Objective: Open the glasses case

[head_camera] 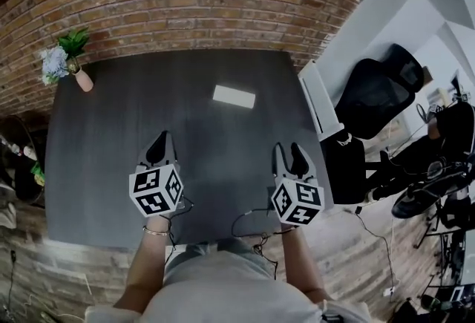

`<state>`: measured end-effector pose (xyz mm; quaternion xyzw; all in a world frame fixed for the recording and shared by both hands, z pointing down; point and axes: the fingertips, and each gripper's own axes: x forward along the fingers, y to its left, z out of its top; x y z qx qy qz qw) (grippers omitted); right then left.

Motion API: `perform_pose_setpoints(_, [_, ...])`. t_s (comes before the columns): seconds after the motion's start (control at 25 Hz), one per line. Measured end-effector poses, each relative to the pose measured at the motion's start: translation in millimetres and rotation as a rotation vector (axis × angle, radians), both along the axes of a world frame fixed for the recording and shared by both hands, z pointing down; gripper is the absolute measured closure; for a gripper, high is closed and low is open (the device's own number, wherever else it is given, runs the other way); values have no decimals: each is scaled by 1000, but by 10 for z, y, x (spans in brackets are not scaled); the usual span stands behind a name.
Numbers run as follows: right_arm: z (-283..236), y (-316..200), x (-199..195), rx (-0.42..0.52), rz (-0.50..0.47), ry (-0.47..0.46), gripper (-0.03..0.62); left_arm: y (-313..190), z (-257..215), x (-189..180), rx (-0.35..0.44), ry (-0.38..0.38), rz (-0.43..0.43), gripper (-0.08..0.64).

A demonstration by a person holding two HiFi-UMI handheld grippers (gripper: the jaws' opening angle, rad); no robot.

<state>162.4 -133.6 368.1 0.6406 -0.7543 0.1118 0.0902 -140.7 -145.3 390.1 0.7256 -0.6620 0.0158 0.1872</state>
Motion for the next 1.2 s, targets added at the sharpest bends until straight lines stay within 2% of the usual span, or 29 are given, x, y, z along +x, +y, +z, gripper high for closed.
perform_pose_setpoints(0.48, [116, -402, 108, -26, -48, -27, 414, -358, 192, 244, -34, -23, 14, 558])
perform_pose_setpoints(0.8, [628, -905, 226, -70, -79, -31, 414, -709, 670, 446, -97, -39, 31, 558])
perform_pose_setpoints(1.2, [1475, -1600, 59, -129, -165, -38, 414, -1177, 1453, 636, -191, -62, 80, 558])
